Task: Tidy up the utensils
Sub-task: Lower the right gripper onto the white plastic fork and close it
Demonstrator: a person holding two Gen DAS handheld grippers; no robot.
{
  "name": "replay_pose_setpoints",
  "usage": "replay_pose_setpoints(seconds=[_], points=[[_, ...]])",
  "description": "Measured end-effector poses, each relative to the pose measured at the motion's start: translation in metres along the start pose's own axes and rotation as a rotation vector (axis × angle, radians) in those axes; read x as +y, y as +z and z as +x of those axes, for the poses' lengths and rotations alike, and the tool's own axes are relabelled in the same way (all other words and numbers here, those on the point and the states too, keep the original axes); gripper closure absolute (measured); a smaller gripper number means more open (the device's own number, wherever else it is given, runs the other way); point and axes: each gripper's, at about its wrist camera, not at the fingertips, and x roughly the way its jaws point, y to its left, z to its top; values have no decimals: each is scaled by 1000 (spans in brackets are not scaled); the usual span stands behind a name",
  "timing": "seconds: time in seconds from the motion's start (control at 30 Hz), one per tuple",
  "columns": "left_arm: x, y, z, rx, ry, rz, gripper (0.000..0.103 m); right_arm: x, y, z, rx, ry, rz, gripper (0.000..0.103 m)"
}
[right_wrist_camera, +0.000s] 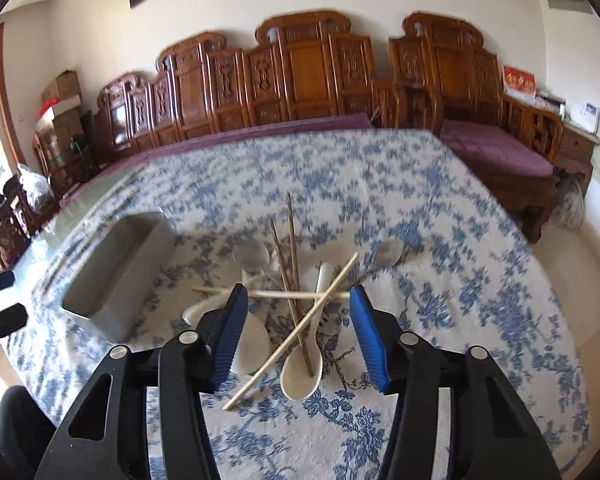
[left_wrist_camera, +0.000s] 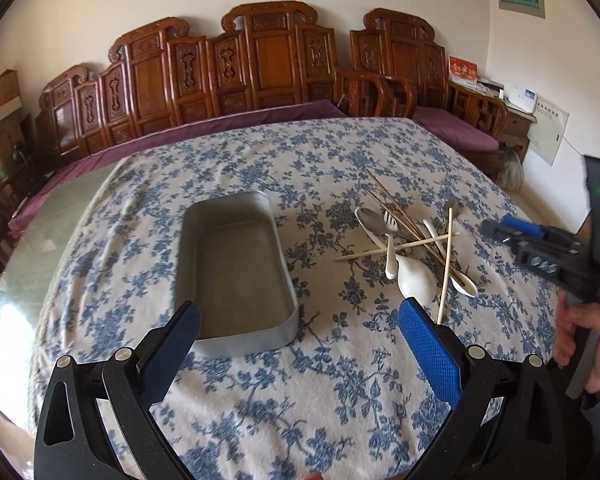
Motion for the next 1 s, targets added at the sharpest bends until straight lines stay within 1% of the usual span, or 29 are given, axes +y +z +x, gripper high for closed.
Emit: replay_pose_setpoints(seconds=[0.07,0.13,0.2,0.43,0.53,0.57,0.6,0.67,0.73,0.8,1.0], points=[[-4,0,9,3,-11,8,7,0,-3,15,29,12,0,55],[-7,-1,17,16,-21,10,7,0,-5,31,63,22,8,61],[-8,-1,24,27,-27,5,7,0,-7,45,95,26,13,64],[-12,-4,35,43,-24,5,7,2,-10,70,149,-16,19,71],[-14,-3,38,50,-17,13,7,-5,-15,78,189,-2,56,74],[-15,-3,39,52,-13,18,7,-8,-15,79,193,10,71,75],[-16,-2,40,53,-8,24,7,-10,-17,79,196,17,79,77],[-18,0,42,54,1,39,7,-13,-17,78,196,22,87,83],[-19,2,44,53,6,46,7,-18,-17,73,186,35,104,92],[-21,6,47,57,10,50,7,-20,-15,68,175,45,111,97],[-28,15,64,74,2,52,7,-27,-7,51,126,62,109,97]])
